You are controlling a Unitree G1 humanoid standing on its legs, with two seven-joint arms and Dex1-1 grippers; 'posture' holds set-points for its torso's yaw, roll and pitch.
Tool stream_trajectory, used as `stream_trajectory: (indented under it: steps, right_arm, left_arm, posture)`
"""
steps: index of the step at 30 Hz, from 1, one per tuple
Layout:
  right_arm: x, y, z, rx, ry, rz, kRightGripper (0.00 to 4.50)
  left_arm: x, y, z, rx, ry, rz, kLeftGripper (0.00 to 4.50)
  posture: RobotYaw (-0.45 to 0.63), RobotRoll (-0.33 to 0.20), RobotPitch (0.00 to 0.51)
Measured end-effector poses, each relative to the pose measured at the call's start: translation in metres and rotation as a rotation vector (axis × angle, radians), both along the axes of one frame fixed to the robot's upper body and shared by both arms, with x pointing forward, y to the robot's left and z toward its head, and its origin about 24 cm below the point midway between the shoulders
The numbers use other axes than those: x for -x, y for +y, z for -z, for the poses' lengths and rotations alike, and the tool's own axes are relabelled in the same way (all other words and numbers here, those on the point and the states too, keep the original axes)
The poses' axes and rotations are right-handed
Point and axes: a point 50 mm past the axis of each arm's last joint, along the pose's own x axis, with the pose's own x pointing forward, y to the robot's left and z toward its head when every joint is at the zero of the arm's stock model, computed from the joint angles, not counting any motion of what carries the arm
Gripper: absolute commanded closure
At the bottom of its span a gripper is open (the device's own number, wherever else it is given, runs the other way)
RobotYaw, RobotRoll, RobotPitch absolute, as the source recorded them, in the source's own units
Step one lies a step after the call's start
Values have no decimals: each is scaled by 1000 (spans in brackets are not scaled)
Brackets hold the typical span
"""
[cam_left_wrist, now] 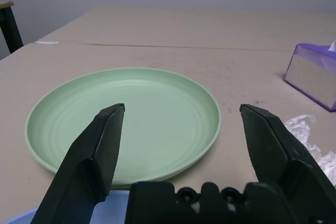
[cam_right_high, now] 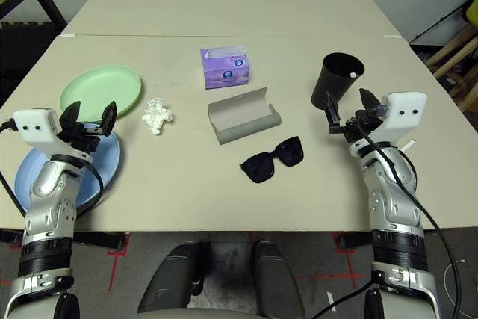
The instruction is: Organize and tidy the items on the table.
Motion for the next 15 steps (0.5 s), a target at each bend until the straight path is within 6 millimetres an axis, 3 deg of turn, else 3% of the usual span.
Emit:
stream_trajectory:
  steps: [15]
  right_arm:
    - [2,-2,-1,24,-5,-18,28]
  left_arm:
    - [-3,-4,-2,5,-8,3,0]
  posture:
    - [38,0,99]
